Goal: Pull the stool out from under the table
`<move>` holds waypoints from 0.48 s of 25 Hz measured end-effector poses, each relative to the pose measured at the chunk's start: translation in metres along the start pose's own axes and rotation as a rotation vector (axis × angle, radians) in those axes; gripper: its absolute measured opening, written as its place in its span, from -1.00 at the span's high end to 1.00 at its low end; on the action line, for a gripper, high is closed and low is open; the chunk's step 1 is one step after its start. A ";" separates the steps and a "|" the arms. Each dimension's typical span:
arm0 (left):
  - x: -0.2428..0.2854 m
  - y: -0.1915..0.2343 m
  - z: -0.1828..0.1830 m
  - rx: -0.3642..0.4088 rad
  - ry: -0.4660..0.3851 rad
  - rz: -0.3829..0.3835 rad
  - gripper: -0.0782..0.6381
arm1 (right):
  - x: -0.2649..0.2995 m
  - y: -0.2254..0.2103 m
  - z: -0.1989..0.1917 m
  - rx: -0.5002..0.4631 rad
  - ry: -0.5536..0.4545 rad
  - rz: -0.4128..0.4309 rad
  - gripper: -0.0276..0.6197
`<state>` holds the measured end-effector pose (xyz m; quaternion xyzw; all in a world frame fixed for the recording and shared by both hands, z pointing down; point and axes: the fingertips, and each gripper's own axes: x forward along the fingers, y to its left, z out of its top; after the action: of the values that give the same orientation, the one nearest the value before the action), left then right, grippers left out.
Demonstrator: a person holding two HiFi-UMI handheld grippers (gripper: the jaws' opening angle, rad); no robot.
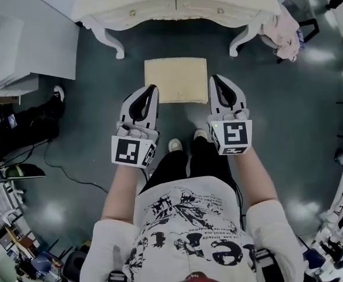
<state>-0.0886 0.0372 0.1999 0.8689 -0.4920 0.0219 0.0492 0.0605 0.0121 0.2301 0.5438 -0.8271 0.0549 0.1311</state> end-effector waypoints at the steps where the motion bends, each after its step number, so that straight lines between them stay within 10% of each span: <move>1: -0.002 -0.002 0.014 0.010 -0.003 0.001 0.73 | -0.008 0.000 0.014 0.008 -0.011 -0.006 0.86; 12: -0.046 -0.017 0.163 0.027 -0.152 -0.022 0.73 | -0.080 0.017 0.149 0.053 -0.171 -0.024 0.86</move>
<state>-0.0992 0.0680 0.0323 0.8741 -0.4843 -0.0383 0.0003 0.0516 0.0549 0.0657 0.5598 -0.8269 0.0283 0.0462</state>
